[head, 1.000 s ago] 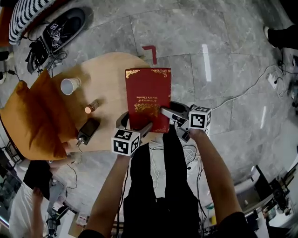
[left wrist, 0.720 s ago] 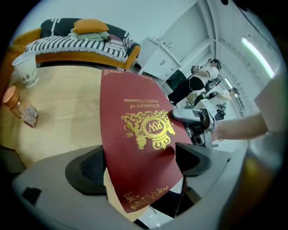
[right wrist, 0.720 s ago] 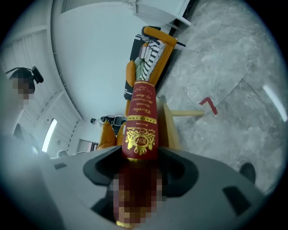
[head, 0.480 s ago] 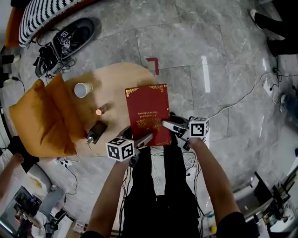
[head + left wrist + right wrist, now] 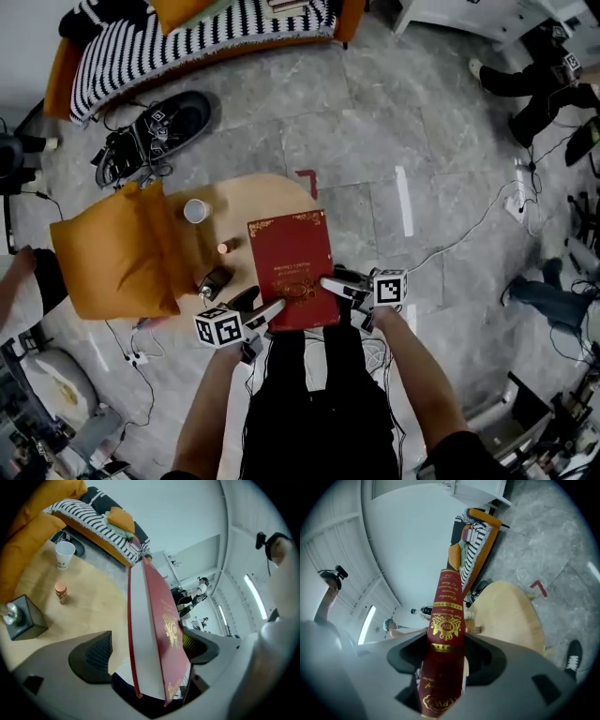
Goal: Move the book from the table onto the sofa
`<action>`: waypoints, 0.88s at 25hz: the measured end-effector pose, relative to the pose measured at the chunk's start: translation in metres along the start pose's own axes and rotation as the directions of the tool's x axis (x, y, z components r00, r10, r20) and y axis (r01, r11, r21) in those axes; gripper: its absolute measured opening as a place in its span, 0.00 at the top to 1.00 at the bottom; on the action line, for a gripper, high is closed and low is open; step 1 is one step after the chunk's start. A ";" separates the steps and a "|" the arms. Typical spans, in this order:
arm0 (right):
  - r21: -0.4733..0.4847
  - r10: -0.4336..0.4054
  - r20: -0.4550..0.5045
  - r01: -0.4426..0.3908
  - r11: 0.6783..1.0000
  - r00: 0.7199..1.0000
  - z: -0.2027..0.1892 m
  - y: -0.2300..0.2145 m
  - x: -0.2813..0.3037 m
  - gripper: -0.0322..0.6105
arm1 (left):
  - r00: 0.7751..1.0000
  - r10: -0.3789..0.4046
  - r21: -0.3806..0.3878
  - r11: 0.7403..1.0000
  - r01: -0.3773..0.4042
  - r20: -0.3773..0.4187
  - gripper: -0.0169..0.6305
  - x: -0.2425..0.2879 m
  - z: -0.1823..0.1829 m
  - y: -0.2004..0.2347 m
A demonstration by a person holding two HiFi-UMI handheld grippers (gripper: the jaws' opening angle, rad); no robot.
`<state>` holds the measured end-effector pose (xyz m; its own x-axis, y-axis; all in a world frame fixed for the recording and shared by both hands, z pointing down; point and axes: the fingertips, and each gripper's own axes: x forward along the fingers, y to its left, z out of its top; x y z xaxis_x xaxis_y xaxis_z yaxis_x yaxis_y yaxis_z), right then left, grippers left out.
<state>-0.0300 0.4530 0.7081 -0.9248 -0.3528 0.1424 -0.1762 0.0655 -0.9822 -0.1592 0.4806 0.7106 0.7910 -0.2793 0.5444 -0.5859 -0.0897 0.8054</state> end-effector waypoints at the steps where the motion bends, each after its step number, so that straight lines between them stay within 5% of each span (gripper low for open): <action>1: 0.002 0.004 -0.001 -0.004 1.000 1.000 -0.001 0.010 -0.001 0.56 | 1.000 -0.010 -0.017 1.000 0.010 0.009 0.26 -0.008 0.002 -0.004; 6: 0.014 0.036 -0.001 -0.036 0.999 0.999 -0.013 0.055 -0.006 0.56 | 0.994 -0.101 -0.122 0.987 0.105 0.040 0.26 -0.044 0.005 -0.031; 11: 0.021 0.072 0.035 -0.073 0.997 0.997 -0.031 0.100 -0.015 0.56 | 0.966 -0.249 -0.234 0.937 0.259 0.069 0.26 -0.071 -0.006 -0.063; 16: 0.012 0.108 0.098 -0.110 0.994 0.989 -0.047 0.139 -0.018 0.56 | 0.945 -0.326 -0.197 0.925 0.325 0.028 0.26 -0.090 -0.015 -0.090; 22: 0.034 0.107 0.164 -0.114 0.993 0.981 -0.067 0.168 -0.025 0.56 | 0.893 -0.446 -0.218 0.867 0.447 0.056 0.26 -0.111 -0.014 -0.130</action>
<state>-0.0589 0.5354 0.5472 -0.8705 -0.4920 0.0145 -0.0581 0.0735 -0.9956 -0.1689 0.5366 0.5489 0.9581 -0.2632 0.1135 -0.1160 0.0058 0.9932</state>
